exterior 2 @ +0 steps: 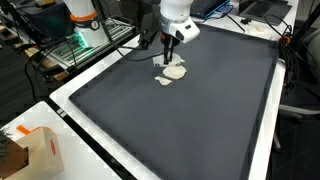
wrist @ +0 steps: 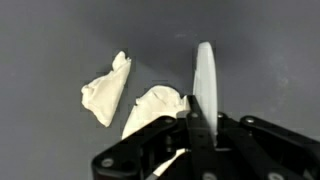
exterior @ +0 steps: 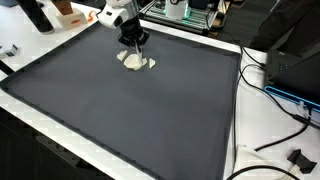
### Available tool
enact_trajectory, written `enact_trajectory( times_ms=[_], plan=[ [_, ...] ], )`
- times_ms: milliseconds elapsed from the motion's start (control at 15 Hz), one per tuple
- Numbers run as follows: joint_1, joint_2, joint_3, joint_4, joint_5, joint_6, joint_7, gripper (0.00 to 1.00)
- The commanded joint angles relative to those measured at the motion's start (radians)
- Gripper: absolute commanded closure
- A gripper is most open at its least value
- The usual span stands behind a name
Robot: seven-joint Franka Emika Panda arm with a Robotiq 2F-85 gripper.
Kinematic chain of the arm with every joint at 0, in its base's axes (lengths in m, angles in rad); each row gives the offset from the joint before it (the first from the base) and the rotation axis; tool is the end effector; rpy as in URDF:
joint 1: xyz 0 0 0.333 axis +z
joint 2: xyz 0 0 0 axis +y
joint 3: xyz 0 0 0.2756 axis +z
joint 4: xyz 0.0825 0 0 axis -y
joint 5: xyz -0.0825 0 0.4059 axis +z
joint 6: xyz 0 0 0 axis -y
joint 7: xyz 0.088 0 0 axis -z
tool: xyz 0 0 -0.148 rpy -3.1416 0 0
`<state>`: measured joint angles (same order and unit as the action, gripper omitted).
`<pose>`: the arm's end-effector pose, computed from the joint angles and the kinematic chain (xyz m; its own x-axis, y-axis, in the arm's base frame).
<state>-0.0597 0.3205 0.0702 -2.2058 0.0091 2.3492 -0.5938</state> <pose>0.5274 0.0087 0.1240 0.8162 0.5629 -0.1302 0.5504 -0.8261 -0.1209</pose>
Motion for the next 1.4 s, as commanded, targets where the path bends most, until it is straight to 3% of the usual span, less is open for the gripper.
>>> enact_trajectory(
  times_ms=[0, 400, 1333],
  plan=[
    [-0.015, 0.072, -0.012, -0.060, -0.035, 0.025, -0.028, 0.99],
    [0.000, 0.131, 0.006, 0.004, -0.037, 0.059, -0.091, 0.99],
    [0.014, 0.195, 0.036, 0.093, -0.013, 0.099, -0.071, 0.99]
  ],
)
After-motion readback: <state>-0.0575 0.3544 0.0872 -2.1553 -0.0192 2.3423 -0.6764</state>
